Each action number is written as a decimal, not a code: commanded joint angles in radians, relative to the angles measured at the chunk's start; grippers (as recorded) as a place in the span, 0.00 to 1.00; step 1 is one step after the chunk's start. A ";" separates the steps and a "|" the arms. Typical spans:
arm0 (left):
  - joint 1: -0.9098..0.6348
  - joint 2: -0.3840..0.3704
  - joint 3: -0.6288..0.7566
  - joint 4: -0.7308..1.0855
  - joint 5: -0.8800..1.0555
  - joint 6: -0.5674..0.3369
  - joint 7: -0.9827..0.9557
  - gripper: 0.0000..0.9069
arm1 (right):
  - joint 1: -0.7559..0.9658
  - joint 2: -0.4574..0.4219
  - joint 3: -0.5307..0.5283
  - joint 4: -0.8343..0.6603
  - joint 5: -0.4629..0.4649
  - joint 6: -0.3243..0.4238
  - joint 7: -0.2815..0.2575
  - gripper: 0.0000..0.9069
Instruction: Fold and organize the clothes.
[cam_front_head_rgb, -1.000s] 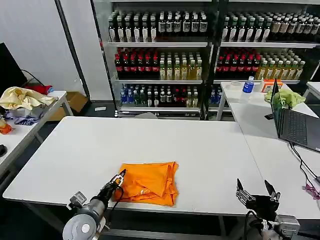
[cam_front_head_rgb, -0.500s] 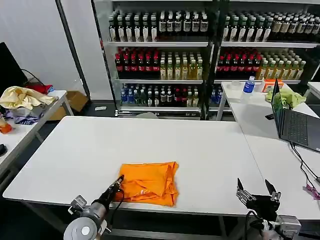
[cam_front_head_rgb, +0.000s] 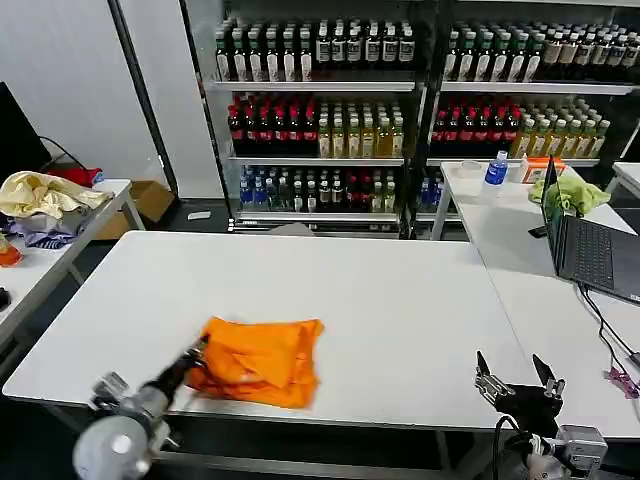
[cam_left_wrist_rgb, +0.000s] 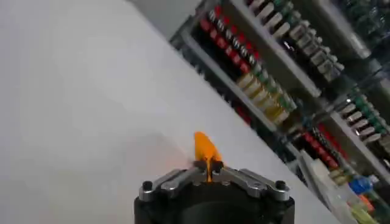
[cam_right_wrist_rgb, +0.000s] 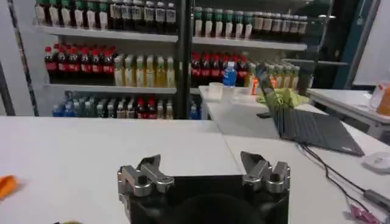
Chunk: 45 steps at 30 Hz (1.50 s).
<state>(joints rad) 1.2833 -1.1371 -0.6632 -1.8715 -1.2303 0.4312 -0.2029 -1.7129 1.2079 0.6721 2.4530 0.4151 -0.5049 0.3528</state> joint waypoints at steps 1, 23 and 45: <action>-0.125 0.483 -0.291 -0.016 -0.011 0.013 0.026 0.01 | 0.040 0.005 -0.025 -0.013 0.004 -0.001 0.000 1.00; -0.005 0.019 0.508 -0.107 0.788 -0.104 0.069 0.02 | 0.047 0.023 -0.030 -0.068 -0.027 0.017 -0.006 1.00; -0.394 -0.211 0.812 0.176 0.685 -0.050 -0.011 0.02 | 0.068 0.018 -0.029 -0.098 -0.014 0.015 -0.004 1.00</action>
<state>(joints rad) 1.0926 -1.2065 -0.0309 -1.8625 -0.5592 0.3744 -0.1870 -1.6522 1.2251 0.6454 2.3626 0.4012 -0.4883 0.3472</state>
